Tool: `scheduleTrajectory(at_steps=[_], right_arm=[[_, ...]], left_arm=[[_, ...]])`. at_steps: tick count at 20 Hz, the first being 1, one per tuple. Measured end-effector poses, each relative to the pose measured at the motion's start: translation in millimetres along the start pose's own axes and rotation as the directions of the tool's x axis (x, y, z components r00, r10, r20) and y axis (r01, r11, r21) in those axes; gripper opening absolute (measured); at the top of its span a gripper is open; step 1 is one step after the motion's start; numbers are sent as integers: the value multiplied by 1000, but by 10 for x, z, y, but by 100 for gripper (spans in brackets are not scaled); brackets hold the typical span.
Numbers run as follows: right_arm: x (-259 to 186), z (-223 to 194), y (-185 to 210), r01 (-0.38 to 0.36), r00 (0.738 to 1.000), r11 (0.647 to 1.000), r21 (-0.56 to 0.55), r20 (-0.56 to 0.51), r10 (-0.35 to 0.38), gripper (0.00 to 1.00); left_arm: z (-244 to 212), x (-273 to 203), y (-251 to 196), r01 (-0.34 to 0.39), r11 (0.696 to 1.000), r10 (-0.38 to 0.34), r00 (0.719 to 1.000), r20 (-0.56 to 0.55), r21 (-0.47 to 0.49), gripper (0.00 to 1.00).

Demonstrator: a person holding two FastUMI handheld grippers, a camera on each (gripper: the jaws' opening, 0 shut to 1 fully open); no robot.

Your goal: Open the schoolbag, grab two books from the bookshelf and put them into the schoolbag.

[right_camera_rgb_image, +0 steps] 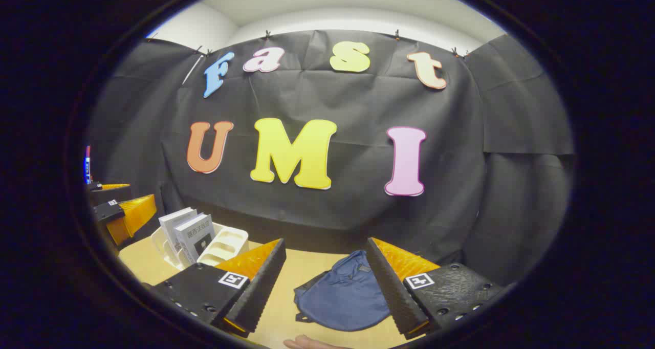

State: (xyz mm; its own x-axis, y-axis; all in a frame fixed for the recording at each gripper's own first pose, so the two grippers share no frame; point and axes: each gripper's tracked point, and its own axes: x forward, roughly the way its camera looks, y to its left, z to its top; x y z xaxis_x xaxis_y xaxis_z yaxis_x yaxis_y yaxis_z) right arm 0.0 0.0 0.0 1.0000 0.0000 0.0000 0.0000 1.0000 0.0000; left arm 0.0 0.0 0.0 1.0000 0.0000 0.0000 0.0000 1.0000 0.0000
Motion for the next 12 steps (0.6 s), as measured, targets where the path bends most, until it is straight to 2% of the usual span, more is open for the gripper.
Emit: scheduleTrajectory(at_steps=[1,6,12], right_arm=[[-6,-15,19,14,1000,1000,2,-10,-14,95],[-40,-67,160,42,999,999,-21,-5,-42,95],[-30,-143,146,91,995,996,-24,-27,-91,98]], left_arm=[[-26,-2,13,6,1000,-6,1000,-6,3,99],[-102,17,10,55,998,-55,998,-13,-2,99],[-110,-44,48,84,996,-84,996,4,-21,99]])
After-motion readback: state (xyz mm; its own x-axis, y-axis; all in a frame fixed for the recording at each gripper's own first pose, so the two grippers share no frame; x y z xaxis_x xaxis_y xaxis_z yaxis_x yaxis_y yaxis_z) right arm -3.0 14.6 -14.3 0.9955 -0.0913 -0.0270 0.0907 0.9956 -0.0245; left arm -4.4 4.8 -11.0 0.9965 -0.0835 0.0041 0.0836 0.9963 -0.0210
